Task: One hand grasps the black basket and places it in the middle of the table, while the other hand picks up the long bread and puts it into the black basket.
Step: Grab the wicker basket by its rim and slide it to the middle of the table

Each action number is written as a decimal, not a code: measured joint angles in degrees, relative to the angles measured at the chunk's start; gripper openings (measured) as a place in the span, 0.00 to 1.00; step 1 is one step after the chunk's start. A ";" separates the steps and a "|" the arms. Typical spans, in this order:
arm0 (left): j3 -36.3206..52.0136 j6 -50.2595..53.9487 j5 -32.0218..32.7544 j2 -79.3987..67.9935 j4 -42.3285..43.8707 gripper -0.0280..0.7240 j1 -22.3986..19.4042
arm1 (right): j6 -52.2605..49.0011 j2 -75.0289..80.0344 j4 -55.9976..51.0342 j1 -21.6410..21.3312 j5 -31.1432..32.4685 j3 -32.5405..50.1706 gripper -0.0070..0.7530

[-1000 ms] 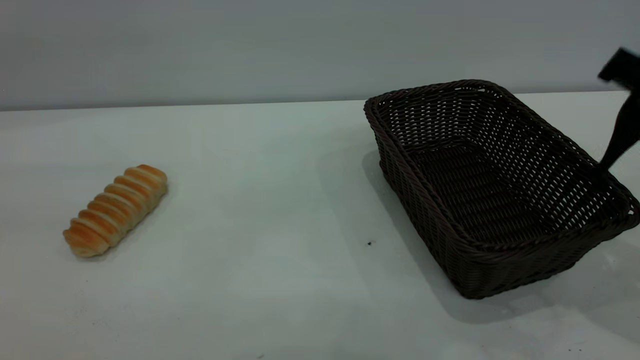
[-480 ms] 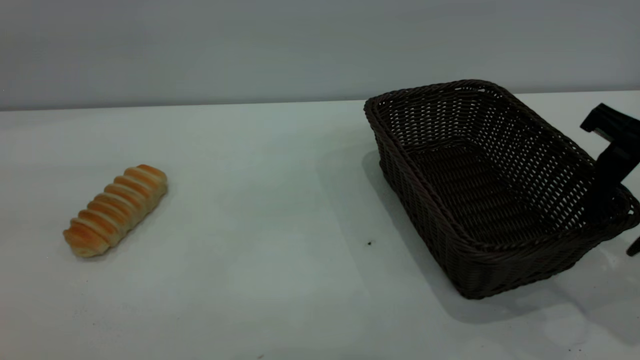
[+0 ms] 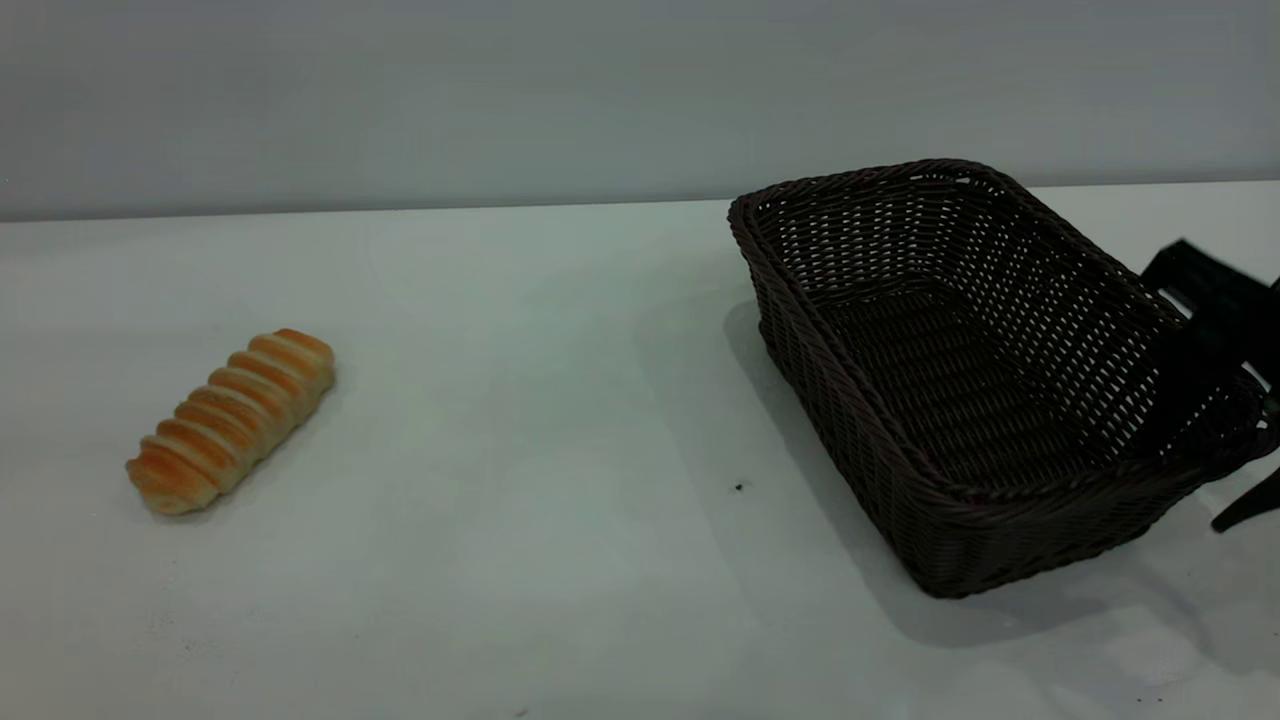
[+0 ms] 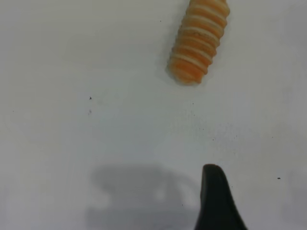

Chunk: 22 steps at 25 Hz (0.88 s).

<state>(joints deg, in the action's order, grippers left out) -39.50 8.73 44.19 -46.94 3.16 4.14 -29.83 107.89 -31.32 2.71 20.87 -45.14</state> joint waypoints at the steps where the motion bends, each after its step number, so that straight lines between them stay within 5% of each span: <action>1: 0.00 0.00 0.00 0.00 0.00 0.68 0.00 | 0.00 0.99 -0.14 0.00 -0.72 -0.11 0.59; 7: 0.00 0.00 0.00 0.00 0.00 0.68 0.00 | 0.05 5.78 -2.11 0.00 -4.58 -0.37 0.49; 14: 0.00 0.00 -0.05 0.00 0.00 0.68 0.00 | 1.85 6.38 -3.48 -0.12 -7.39 -0.65 0.19; 22: 0.00 0.00 -0.05 0.00 0.00 0.68 0.00 | 11.14 4.54 -2.03 -0.29 -4.16 -2.87 0.18</action>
<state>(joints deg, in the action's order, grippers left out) -39.50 8.73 44.14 -46.94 3.16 4.14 -18.69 112.43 -33.35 2.42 16.70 -48.01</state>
